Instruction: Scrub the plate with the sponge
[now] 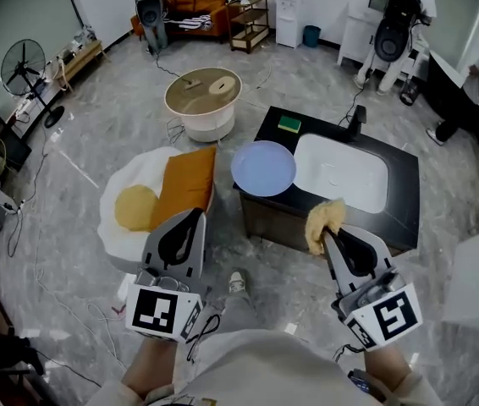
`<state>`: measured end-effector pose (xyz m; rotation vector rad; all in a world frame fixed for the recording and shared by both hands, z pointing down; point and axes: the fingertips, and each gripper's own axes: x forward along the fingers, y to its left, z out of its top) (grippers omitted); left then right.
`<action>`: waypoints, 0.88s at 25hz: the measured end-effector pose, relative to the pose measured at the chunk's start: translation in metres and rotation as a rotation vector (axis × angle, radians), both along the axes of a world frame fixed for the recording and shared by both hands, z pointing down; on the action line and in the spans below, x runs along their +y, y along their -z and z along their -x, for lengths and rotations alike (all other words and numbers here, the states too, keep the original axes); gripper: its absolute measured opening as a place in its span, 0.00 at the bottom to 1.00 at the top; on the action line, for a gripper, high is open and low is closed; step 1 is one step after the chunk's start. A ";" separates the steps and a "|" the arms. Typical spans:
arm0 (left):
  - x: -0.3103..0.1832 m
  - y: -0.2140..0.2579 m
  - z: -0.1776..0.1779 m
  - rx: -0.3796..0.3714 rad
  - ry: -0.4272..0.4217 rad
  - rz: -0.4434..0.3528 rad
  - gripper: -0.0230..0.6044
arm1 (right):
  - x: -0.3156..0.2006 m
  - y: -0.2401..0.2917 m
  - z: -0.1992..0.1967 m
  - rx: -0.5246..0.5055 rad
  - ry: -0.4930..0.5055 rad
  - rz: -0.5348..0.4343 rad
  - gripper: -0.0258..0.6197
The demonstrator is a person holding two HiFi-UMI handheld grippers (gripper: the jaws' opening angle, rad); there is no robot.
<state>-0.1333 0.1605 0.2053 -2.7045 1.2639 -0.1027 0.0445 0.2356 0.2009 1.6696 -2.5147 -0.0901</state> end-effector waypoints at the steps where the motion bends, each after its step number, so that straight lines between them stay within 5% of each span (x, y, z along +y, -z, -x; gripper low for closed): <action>1: -0.017 -0.003 0.001 -0.007 -0.005 0.011 0.07 | -0.017 -0.002 0.004 0.004 0.002 0.012 0.11; 12: -0.185 -0.067 0.000 -0.074 -0.122 0.194 0.07 | -0.207 -0.051 0.031 0.005 -0.027 0.146 0.11; 22: -0.266 -0.166 -0.015 -0.195 -0.190 0.414 0.07 | -0.297 -0.138 0.039 0.012 -0.062 0.372 0.11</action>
